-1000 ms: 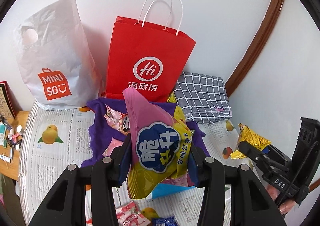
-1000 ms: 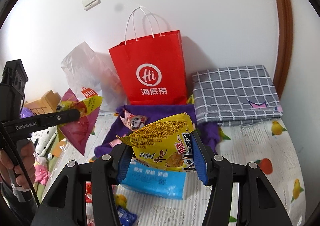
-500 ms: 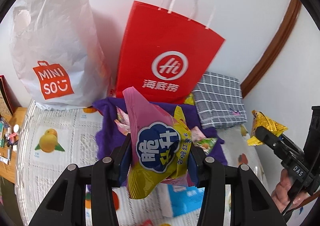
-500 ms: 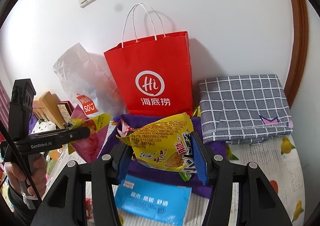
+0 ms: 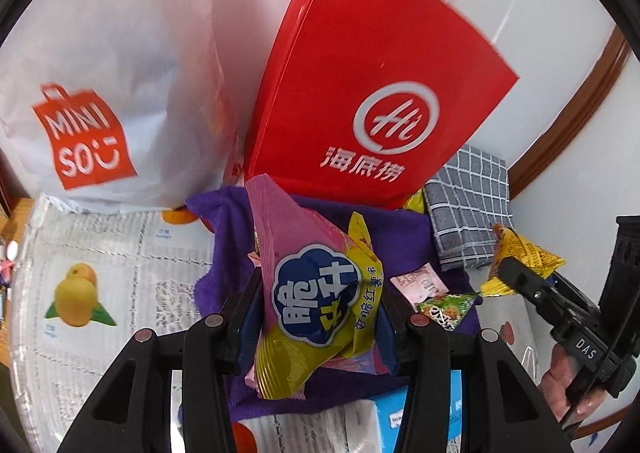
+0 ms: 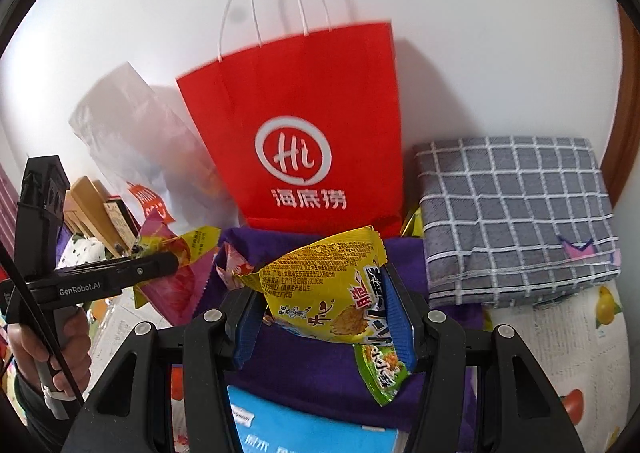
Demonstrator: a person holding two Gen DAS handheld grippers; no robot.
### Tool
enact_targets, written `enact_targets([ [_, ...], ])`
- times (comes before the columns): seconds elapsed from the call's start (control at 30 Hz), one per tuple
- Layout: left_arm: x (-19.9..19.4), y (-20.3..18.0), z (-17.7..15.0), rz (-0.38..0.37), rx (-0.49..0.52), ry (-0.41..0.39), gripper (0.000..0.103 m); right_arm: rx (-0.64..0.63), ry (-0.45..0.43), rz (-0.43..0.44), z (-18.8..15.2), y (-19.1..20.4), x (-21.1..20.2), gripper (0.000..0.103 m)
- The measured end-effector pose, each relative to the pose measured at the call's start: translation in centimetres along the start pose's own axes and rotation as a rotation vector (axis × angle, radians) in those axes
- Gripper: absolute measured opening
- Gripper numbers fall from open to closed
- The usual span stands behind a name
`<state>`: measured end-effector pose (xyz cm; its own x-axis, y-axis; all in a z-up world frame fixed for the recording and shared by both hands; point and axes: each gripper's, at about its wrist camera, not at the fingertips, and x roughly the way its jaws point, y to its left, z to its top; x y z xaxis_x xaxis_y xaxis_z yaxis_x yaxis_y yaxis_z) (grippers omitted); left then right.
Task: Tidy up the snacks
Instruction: 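Carry both bags onto the purple towel and open both tools to release them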
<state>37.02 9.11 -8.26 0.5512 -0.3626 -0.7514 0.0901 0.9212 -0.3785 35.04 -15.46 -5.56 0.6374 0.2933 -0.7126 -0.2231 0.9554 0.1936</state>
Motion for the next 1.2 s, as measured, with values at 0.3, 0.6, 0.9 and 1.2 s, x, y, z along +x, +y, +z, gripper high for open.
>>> enact_targets([
  [0.3,3.8,0.6,-0.1,-0.024,-0.015,0.066,0.045,-0.026,0.117,0.013,-0.7,0.2,5.5,0.055],
  [0.6,5.6,-0.2,-0.5,-0.027,0.013,0.117,0.046,-0.027,0.236,-0.019,-1.8,-0.7,8.9,0.055],
  [0.9,7.9,-1.5,-1.3,-0.019,0.041,0.166,0.048,-0.018,0.279,-0.02,-2.0,-1.0,9.9,0.056],
  [1.2,6.7,-2.2,-1.4,0.006,0.079,0.147,0.071,-0.05,0.206,-0.028,-1.2,-0.3,7.2,0.075],
])
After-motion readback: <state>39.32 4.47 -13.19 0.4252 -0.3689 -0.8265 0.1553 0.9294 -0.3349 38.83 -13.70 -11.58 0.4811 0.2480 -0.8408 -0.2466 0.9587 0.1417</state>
